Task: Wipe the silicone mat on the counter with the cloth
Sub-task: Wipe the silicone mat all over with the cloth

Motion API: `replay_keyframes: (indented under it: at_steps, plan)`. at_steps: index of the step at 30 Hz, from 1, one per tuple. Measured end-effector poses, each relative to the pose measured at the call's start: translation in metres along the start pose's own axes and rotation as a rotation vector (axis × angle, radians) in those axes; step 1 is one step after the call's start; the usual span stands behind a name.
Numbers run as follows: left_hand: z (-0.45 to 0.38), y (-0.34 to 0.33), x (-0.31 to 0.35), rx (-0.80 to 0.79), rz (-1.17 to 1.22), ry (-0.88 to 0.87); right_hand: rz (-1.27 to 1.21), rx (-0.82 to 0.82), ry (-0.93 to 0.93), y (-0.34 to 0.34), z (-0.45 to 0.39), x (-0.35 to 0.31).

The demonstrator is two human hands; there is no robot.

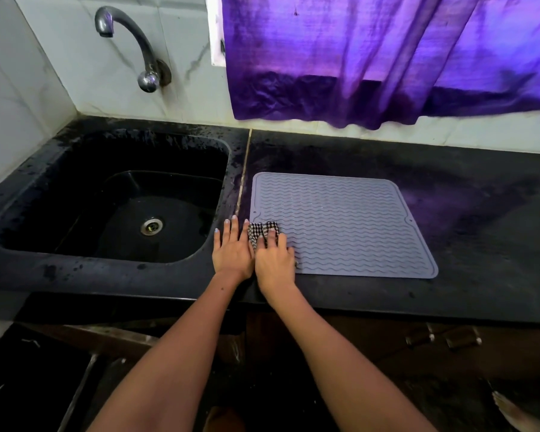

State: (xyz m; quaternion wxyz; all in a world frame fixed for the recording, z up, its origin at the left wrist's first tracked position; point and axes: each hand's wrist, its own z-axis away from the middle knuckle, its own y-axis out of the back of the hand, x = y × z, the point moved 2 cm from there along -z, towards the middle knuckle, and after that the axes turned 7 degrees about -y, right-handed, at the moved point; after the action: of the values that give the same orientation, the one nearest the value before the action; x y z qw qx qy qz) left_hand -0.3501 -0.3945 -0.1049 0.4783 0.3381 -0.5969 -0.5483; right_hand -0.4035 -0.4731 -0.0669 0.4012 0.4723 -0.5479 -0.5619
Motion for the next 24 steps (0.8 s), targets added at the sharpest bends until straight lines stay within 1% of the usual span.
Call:
replay_keyframes:
  at_steps: [2,5,6,7,8,9,11,13,16,21,24]
  plan:
    - [0.0,-0.001,0.001,0.005,0.008,0.02,-0.034,-0.013,0.032,0.001,-0.004,0.005]
    - [0.001,-0.002,0.001,0.036,0.026,0.016,-0.152,-0.117,0.081,0.01,-0.015,0.017]
    - [0.001,-0.002,0.0,0.049,0.033,0.01,-0.248,-0.164,0.049,0.015,-0.019,0.024]
    - [0.001,-0.002,0.0,0.056,0.042,0.006,-0.365,-0.205,-0.026,0.021,-0.023,0.032]
    - [0.002,-0.003,0.0,0.06,0.049,0.005,-0.45,-0.209,-0.101,0.025,-0.024,0.04]
    - [0.002,-0.003,-0.001,0.066,0.052,0.004,-0.482,-0.165,-0.153,0.028,-0.024,0.048]
    - [0.002,-0.003,-0.001,0.076,0.054,0.002,-0.374,-0.043,-0.17,0.032,-0.013,0.057]
    - [0.003,-0.003,0.0,0.086,0.061,0.0,-0.278,0.02,-0.122,0.029,-0.001,0.061]
    - [0.004,-0.001,0.001,0.091,0.051,-0.001,-0.175,0.048,-0.05,0.023,0.007,0.064]
    - [0.007,0.0,0.003,0.066,0.04,0.005,-0.116,0.069,0.026,0.013,0.012,0.067]
    - [0.007,0.001,0.003,0.063,0.041,0.002,-0.151,0.019,-0.008,0.013,0.007,0.071]
